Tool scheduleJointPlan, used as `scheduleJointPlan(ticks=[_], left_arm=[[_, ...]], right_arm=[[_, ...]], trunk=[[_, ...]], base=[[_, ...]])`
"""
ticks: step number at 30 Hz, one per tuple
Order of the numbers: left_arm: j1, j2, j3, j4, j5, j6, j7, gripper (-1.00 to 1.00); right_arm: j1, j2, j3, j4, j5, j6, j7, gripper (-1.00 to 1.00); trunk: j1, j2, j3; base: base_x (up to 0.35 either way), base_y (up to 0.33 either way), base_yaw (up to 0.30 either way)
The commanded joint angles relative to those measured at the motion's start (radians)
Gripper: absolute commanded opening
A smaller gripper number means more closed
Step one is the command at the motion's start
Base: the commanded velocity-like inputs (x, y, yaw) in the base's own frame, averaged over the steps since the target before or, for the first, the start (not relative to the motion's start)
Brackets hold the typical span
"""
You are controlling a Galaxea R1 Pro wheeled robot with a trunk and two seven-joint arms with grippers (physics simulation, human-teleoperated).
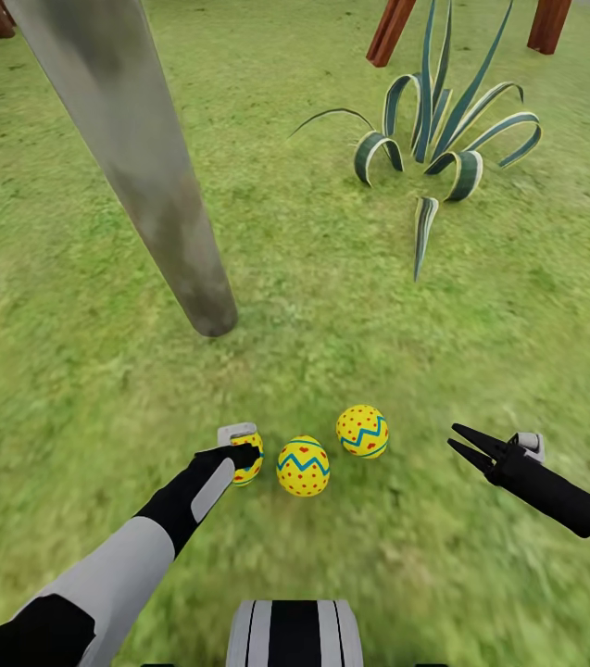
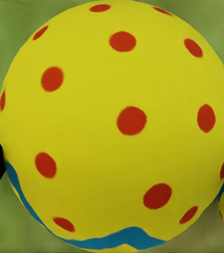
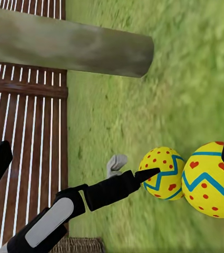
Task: Take the three Easter eggs out of the wicker basket on the lawn in the garden, then place them on the lawn next to a single tree (choose any tree) so that all three eggs are next to the same tree and none are left in the basket.
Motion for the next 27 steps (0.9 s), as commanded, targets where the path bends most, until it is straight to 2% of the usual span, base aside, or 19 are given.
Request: scheduleJointPlan(ticks=[1,10,27], left_arm=[[0.0,0.001,-0.005,0.006,0.014,0.001,0.007,1.0],[0.0,0.001,-0.005,0.006,0.014,0.001,0.007,1.0],[-0.001,0.001,-0.005,0.007,0.014,0.002,0.007,1.0]], right_arm=[[-0.001,0.0,-0.001,0.0,0.004,0.003,0.005,1.0],[-0.001,0.0,-0.001,0.0,0.005,0.003,0.005,1.0],[-0.001,0.0,-0.001,0.0,0.005,0.003,0.005,1.0]], trunk=[[0.0,0.0,-0.001],[0.0,0.0,-0.001],[-0.007,0.004,0.065]], base=[[0.0,0.0,0.0],[0.0,0.0,0.0],[0.0,0.0,0.0]])
